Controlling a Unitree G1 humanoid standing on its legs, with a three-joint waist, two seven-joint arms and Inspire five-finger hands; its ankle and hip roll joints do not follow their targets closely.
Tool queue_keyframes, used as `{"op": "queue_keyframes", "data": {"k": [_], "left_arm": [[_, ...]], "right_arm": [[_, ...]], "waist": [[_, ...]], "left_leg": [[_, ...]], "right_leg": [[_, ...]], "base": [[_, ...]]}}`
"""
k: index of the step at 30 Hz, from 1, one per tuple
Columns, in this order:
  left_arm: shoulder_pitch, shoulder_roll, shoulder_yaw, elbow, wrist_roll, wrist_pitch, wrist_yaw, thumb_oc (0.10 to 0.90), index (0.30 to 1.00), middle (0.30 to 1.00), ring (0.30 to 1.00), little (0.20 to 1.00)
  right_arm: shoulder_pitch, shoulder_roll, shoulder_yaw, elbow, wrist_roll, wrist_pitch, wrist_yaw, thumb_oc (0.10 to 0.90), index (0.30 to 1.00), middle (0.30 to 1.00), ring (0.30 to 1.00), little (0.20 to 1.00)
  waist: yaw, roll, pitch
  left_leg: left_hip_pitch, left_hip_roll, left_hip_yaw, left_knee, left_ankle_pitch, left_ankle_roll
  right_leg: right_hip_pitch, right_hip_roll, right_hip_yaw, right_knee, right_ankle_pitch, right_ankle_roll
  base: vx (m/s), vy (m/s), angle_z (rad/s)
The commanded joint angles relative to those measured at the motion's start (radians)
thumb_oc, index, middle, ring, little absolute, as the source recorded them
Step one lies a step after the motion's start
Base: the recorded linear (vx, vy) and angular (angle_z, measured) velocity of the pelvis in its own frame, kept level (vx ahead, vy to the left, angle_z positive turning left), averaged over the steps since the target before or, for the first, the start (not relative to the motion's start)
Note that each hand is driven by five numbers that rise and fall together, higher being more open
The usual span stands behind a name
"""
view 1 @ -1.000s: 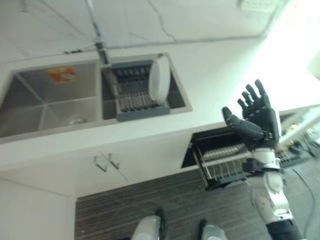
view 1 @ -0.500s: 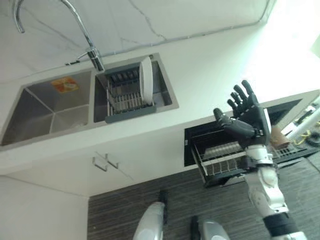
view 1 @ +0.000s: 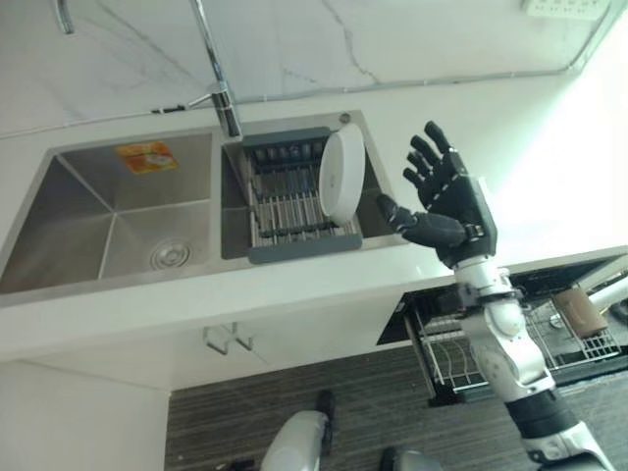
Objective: Place the dishes in the dishwasher.
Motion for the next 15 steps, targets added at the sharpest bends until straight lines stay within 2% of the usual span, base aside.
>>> {"op": "queue_keyframes", "data": {"k": [1, 4, 8, 15], "left_arm": [[0.033, 0.006, -0.030, 0.046, 0.047, 0.031, 0.005, 0.800, 0.900, 0.900, 0.900, 0.900], [0.033, 0.012, -0.032, 0.056, 0.071, 0.034, 0.004, 0.800, 0.900, 0.900, 0.900, 0.900], [0.035, 0.017, -0.040, 0.064, 0.086, 0.023, 0.012, 0.800, 0.900, 0.900, 0.900, 0.900], [0.030, 0.026, -0.053, 0.046, 0.094, 0.018, 0.014, 0.800, 0.900, 0.900, 0.900, 0.900]], "right_arm": [[-0.113, 0.016, -0.008, -0.091, -0.041, -0.070, -0.037, 0.800, 0.900, 0.900, 0.900, 0.900], [-0.134, 0.021, 0.003, -0.084, -0.060, -0.057, -0.098, 0.800, 0.900, 0.900, 0.900, 0.900], [-0.155, 0.033, 0.001, -0.030, -0.085, -0.095, -0.181, 0.800, 0.900, 0.900, 0.900, 0.900], [-0.179, 0.036, -0.014, -0.003, -0.086, -0.097, -0.232, 0.800, 0.900, 0.900, 0.900, 0.900]], "waist": [[0.017, 0.002, -0.058], [0.027, -0.002, -0.055], [0.039, -0.014, -0.051], [0.047, -0.023, -0.046]], "left_leg": [[0.027, 0.043, -0.049, 0.034, -0.166, -0.042], [0.027, 0.040, -0.055, 0.034, -0.169, -0.039], [0.029, 0.042, -0.054, 0.034, -0.174, -0.037], [0.025, 0.051, -0.045, 0.034, -0.177, -0.038]], "right_leg": [[-0.054, -0.022, -0.049, -0.049, 0.066, 0.038], [-0.058, -0.024, -0.049, -0.049, 0.069, 0.041], [-0.060, -0.026, -0.055, -0.049, 0.072, 0.044], [-0.066, -0.032, -0.071, -0.049, 0.078, 0.050]], "base": [[0.00, 0.043, 0.04], [0.00, 0.000, 0.00], [0.03, -0.005, 0.08], [0.01, -0.008, 0.03]]}}
